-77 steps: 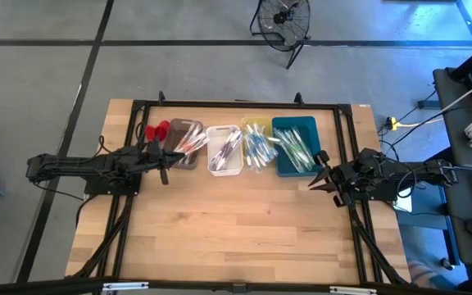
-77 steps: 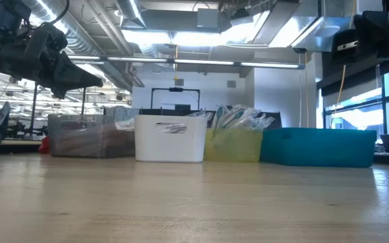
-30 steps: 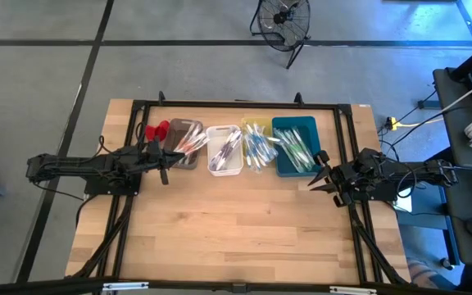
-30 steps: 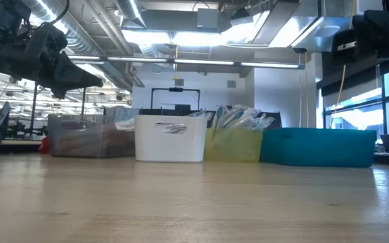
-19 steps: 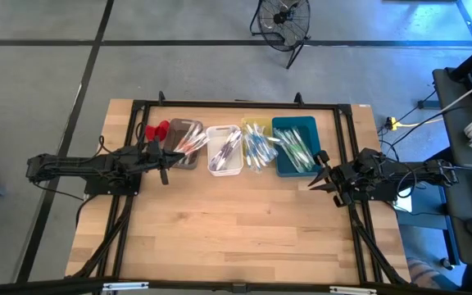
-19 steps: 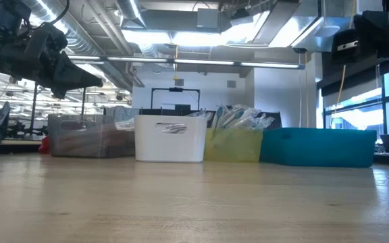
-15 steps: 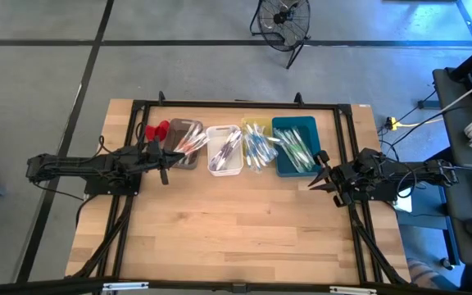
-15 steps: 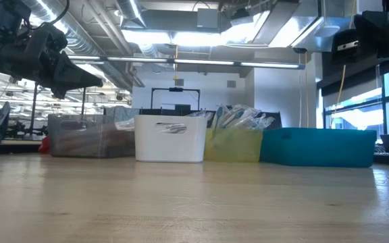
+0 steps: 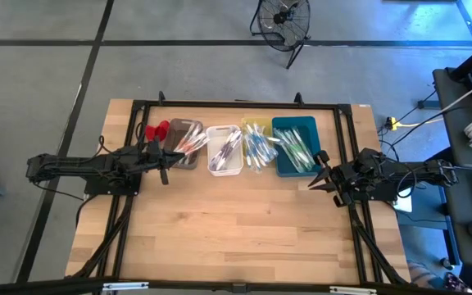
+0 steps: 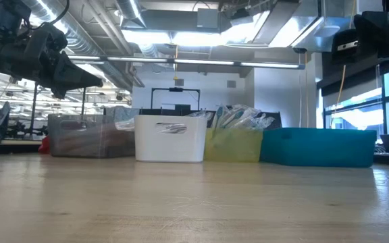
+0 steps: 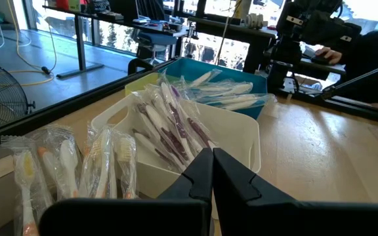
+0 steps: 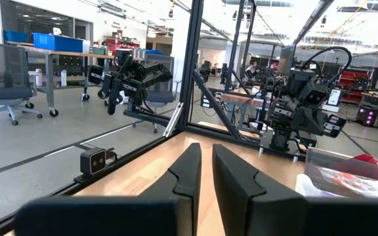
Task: Pick & Place Toothbrushes
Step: Return to Home Position
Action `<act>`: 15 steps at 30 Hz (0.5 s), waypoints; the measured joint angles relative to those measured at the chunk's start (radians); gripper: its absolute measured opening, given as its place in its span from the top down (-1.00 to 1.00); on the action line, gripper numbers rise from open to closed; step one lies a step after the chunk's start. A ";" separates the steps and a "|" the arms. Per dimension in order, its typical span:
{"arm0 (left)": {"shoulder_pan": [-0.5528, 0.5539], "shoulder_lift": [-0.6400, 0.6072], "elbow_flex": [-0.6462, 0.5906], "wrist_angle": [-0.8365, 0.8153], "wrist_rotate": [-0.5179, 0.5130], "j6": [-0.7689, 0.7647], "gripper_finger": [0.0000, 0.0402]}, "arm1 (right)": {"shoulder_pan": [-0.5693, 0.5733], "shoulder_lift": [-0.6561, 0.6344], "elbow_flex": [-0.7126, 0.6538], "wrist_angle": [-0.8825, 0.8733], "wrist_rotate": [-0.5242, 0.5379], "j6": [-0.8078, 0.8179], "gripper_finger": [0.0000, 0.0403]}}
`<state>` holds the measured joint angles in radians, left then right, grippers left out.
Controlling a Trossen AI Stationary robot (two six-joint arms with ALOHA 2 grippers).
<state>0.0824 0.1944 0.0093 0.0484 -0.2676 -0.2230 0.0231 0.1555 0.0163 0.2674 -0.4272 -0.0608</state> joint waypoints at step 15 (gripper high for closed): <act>0.000 0.000 0.000 0.000 0.000 0.000 0.99 | 0.000 0.000 0.000 0.000 0.000 0.000 0.61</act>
<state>0.0823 0.1944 0.0093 0.0485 -0.2676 -0.2230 0.0231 0.1555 0.0166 0.2676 -0.4273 -0.0608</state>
